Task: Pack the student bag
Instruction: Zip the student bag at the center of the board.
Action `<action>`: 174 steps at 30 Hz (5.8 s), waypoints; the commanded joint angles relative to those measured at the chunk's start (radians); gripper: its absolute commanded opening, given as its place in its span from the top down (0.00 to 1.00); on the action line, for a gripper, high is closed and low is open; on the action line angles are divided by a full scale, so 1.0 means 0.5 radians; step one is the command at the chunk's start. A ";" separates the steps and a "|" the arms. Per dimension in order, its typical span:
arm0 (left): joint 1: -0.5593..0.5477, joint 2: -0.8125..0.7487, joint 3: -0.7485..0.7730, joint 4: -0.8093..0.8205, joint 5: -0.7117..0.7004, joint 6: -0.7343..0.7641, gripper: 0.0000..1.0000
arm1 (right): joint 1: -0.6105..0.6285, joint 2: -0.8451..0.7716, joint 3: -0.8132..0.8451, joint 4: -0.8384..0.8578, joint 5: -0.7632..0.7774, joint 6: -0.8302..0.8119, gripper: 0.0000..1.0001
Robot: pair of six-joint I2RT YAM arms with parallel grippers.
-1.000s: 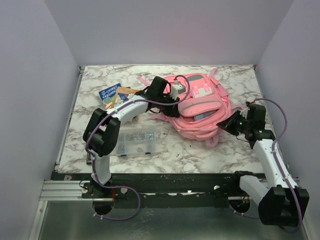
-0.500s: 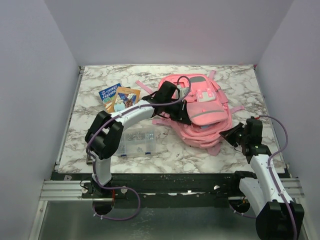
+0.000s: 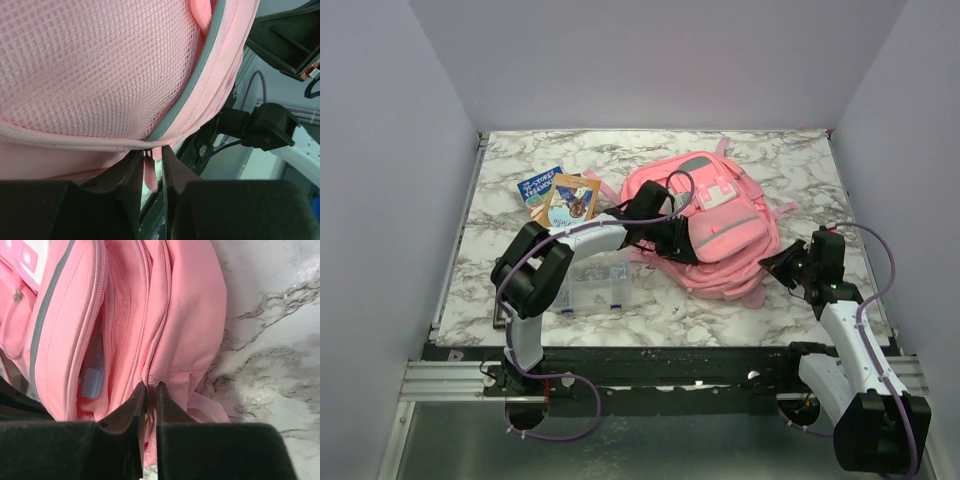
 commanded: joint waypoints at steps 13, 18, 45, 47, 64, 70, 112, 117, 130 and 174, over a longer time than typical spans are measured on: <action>0.159 -0.474 -0.447 0.326 0.072 -0.383 0.39 | 0.677 0.207 0.702 -0.460 0.267 -0.394 0.51; 0.196 -0.509 -0.523 0.342 -0.064 -0.750 0.40 | 1.425 0.447 0.665 -0.195 0.571 -0.290 0.39; 0.190 -0.071 -0.312 0.347 -0.280 -1.513 0.56 | 1.713 0.932 0.284 0.772 1.089 -0.181 0.65; 0.194 -0.042 -0.304 0.347 -0.297 -1.502 0.57 | 1.736 0.964 0.309 0.764 1.111 -0.209 0.65; 0.234 -0.024 -0.360 0.350 -0.242 -1.391 0.75 | 1.740 0.828 0.163 0.822 1.050 -0.015 0.67; 0.234 -0.050 -0.399 0.350 -0.249 -1.373 0.77 | 1.741 0.812 0.179 0.760 1.007 -0.079 0.69; 0.194 -0.103 -0.408 0.350 -0.212 -1.464 1.00 | 1.955 1.325 0.486 1.101 1.866 -0.339 0.53; 0.188 -0.106 -0.428 0.349 -0.209 -1.455 1.00 | 1.955 1.401 0.560 0.953 2.065 -0.189 0.63; 0.249 -0.062 -0.364 0.344 -0.236 -1.425 1.00 | 1.955 1.379 0.673 0.446 1.947 -0.462 0.99; 0.353 -0.367 -0.527 0.200 -0.072 -1.180 0.41 | 1.450 0.977 0.935 -0.463 1.290 -0.790 0.99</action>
